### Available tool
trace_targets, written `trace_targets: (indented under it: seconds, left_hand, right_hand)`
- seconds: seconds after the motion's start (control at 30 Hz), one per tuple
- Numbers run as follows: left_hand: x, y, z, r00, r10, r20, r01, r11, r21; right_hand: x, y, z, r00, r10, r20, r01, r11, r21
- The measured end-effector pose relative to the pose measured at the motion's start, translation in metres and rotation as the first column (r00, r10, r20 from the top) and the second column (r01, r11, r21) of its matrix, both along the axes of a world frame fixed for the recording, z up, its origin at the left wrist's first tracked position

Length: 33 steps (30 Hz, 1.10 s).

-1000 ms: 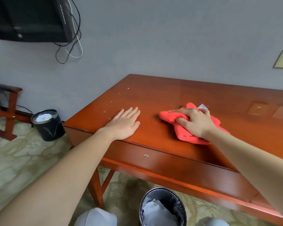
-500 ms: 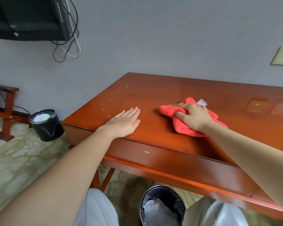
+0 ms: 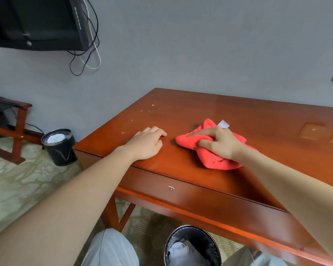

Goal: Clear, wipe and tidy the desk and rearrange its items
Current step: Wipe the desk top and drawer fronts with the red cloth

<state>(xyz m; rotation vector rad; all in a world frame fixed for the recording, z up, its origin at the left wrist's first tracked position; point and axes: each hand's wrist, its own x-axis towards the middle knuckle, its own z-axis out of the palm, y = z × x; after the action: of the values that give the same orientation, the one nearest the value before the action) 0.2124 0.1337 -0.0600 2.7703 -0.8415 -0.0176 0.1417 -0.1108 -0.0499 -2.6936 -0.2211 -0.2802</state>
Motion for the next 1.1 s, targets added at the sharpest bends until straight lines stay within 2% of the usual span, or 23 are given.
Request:
trace_targets:
  seconds: [0.07,0.13,0.17,0.23,0.27,0.33,0.4,0.47,0.53,0.57,0.63,0.7,0.73,0.8,0.83,0.93,1.03,1.1]
  left_hand:
    - [0.003,-0.002,-0.002,1.0,0.016,0.022,-0.015,0.999,-0.03]
    - [0.009,-0.005,-0.006,0.999,0.008,0.046,-0.006,0.998,-0.056]
    - [0.013,-0.006,-0.007,0.999,0.002,0.051,0.002,0.998,-0.06]
    - [0.021,-0.009,-0.007,1.0,0.01,0.018,-0.008,0.997,-0.074]
    - [0.025,-0.009,-0.007,1.0,0.021,-0.016,-0.023,0.996,-0.089]
    - [0.029,-0.008,-0.008,0.996,0.05,-0.067,-0.058,0.991,-0.119]
    - [0.028,-0.008,-0.008,0.994,0.06,-0.088,-0.068,0.993,-0.094]
    - [0.028,-0.008,-0.009,0.992,0.061,-0.11,-0.068,0.996,-0.063]
    - [0.03,-0.007,-0.011,0.991,0.055,-0.125,-0.063,0.996,-0.063]
    - [0.03,-0.006,-0.011,0.991,0.051,-0.123,-0.059,0.996,-0.062]
    - [0.029,-0.005,-0.01,0.991,0.032,-0.13,-0.039,0.998,-0.046]
    - [0.027,-0.004,-0.007,0.989,0.014,-0.145,-0.015,1.0,-0.011]
    - [0.028,-0.003,-0.005,0.991,0.012,-0.135,-0.008,0.999,0.033]
    - [0.029,0.002,-0.004,0.999,0.025,-0.044,-0.018,0.988,0.154]
    - [0.028,0.003,-0.004,0.999,0.036,0.009,-0.037,0.979,0.2]
    - [0.024,0.004,-0.002,0.995,0.089,-0.038,-0.081,0.983,0.165]
    - [0.019,0.006,0.003,0.997,0.048,-0.065,-0.039,0.989,0.14]
    - [0.016,0.019,0.003,0.998,0.036,-0.052,-0.028,0.988,0.152]
  right_hand:
    - [0.008,-0.022,0.002,0.999,-0.026,-0.023,0.026,0.999,-0.021]
    - [0.019,-0.032,-0.001,0.971,-0.234,0.041,0.238,0.964,-0.116]
    - [0.027,-0.031,-0.002,0.928,-0.365,0.072,0.372,0.918,-0.139]
    - [0.048,-0.018,-0.006,0.838,-0.542,0.066,0.546,0.831,-0.11]
    - [0.058,-0.008,-0.007,0.818,-0.573,0.057,0.576,0.812,-0.096]
    - [0.074,0.017,-0.007,0.86,-0.507,0.055,0.51,0.856,-0.087]
    - [0.077,0.04,-0.007,0.948,-0.311,0.066,0.316,0.944,-0.092]
    - [0.068,0.045,-0.006,0.994,-0.101,0.036,0.103,0.993,-0.052]
    - [0.056,0.027,-0.002,0.995,0.103,0.004,-0.103,0.992,0.079]
    - [0.053,0.012,-0.001,0.988,0.156,-0.011,-0.154,0.982,0.108]
    - [0.055,-0.017,0.001,0.996,0.089,-0.031,-0.087,0.994,0.061]
    - [0.063,-0.033,0.0,0.987,-0.157,0.011,0.158,0.984,-0.078]
    - [0.068,-0.031,-0.001,0.953,-0.301,0.044,0.304,0.946,-0.116]
    - [0.077,-0.007,-0.005,0.88,-0.47,0.062,0.474,0.875,-0.1]
    - [0.079,0.009,-0.007,0.875,-0.479,0.068,0.483,0.872,-0.082]
    - [0.068,0.047,-0.014,0.961,-0.261,0.095,0.269,0.96,-0.078]
    - [0.049,0.035,-0.005,0.997,0.016,0.07,-0.014,0.999,-0.03]
    - [0.046,0.015,0.001,0.998,0.066,0.015,-0.066,0.998,0.018]
